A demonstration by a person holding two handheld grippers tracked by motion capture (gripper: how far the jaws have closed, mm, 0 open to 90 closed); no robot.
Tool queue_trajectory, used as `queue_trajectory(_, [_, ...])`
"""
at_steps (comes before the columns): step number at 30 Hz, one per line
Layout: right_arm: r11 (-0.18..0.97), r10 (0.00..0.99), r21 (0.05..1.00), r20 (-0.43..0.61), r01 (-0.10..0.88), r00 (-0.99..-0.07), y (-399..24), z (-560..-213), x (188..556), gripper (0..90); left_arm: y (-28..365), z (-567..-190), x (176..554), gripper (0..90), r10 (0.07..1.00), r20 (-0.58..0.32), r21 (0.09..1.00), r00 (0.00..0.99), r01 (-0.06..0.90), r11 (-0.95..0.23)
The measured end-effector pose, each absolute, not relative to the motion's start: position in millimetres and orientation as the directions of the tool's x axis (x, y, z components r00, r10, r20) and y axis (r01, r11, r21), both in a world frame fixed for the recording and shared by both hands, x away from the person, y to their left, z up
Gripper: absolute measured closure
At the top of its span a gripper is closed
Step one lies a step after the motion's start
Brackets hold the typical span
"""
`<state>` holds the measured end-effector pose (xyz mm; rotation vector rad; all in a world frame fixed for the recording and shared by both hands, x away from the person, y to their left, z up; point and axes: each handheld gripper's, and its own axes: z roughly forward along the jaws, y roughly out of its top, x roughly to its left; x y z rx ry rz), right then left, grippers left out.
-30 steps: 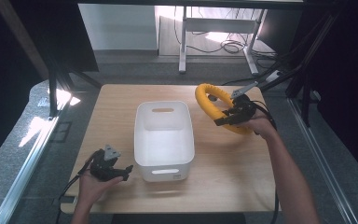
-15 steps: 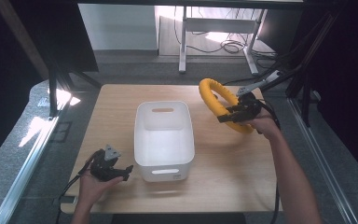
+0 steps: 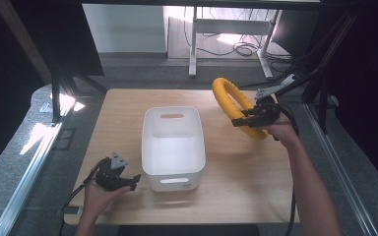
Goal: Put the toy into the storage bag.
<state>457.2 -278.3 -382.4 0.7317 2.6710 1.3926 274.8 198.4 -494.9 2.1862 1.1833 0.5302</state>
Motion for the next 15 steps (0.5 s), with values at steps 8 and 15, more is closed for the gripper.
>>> queue_trajectory(8, [0.475,0.419,0.797,0.167,0.372,-0.893,-275.9,-378.2,452.2,51.7,198.3,-495.0,274.8,13.8,0.848,0.065,0.662,0.526,0.613,-0.431])
queue_trajectory(15, [0.455,0.414,0.813,0.166,0.362,-0.895,-276.3,-374.6,450.0,51.7,198.5,-494.7,274.7,13.8,0.848,0.066,0.662,0.525,0.613,-0.431])
